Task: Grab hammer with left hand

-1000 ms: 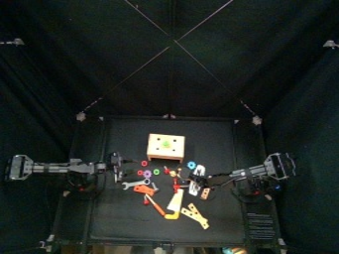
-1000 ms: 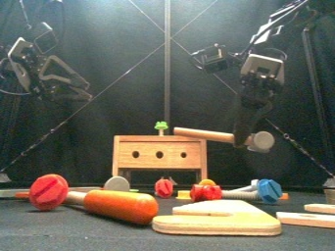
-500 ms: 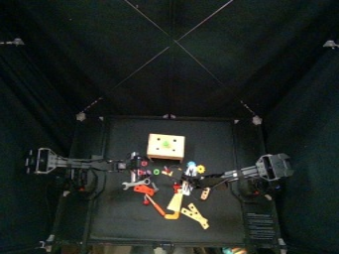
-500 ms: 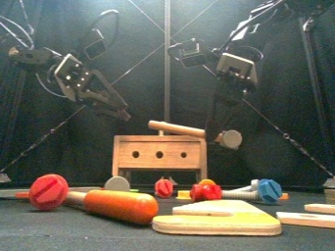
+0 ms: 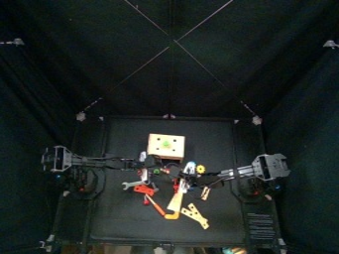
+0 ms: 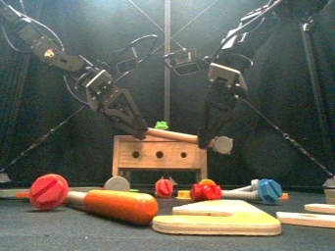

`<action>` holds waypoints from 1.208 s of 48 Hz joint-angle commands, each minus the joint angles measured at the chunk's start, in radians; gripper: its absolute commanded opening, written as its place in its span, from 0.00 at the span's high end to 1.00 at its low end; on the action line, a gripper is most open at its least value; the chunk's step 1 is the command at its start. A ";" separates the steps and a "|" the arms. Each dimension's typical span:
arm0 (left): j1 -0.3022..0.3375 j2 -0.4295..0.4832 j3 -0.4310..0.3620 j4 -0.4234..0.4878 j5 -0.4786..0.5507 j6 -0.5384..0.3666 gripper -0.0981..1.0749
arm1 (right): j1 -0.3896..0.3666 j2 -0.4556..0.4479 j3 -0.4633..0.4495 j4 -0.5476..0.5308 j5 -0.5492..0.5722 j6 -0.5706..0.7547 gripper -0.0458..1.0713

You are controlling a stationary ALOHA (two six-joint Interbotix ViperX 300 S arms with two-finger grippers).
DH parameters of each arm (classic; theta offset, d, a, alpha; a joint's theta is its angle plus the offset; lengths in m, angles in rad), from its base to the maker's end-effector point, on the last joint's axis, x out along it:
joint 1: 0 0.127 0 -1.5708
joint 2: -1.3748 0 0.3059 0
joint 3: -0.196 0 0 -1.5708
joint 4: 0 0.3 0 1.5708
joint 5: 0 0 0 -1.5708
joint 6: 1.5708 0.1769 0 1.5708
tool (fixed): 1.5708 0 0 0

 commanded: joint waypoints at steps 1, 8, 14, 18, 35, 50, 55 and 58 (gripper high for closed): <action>-0.014 0.008 -0.038 0.000 -0.002 0.000 0.05 | -0.006 -0.015 -0.020 -0.003 -0.003 -0.003 0.63; -0.026 0.031 -0.048 0.002 -0.012 0.002 0.05 | -0.012 -0.014 -0.020 -0.002 -0.003 -0.003 0.63; -0.032 0.057 -0.054 0.009 -0.044 0.002 0.06 | -0.012 -0.015 -0.021 -0.003 -0.003 -0.003 0.63; -0.035 0.064 -0.060 0.020 -0.061 0.002 0.07 | -0.012 -0.015 -0.021 -0.002 -0.003 -0.003 0.63; -0.034 0.069 -0.063 0.060 -0.069 0.002 0.26 | -0.012 -0.014 -0.018 -0.003 -0.003 -0.002 0.63; -0.028 0.084 -0.067 0.060 -0.069 0.002 0.37 | -0.012 -0.014 -0.021 -0.002 -0.003 -0.002 0.63; -0.028 0.087 -0.067 0.060 -0.067 0.002 0.37 | -0.012 -0.014 -0.025 -0.003 -0.003 -0.003 0.63; -0.028 0.089 -0.067 0.060 -0.066 0.002 0.37 | -0.012 -0.014 -0.025 -0.003 -0.003 -0.003 0.63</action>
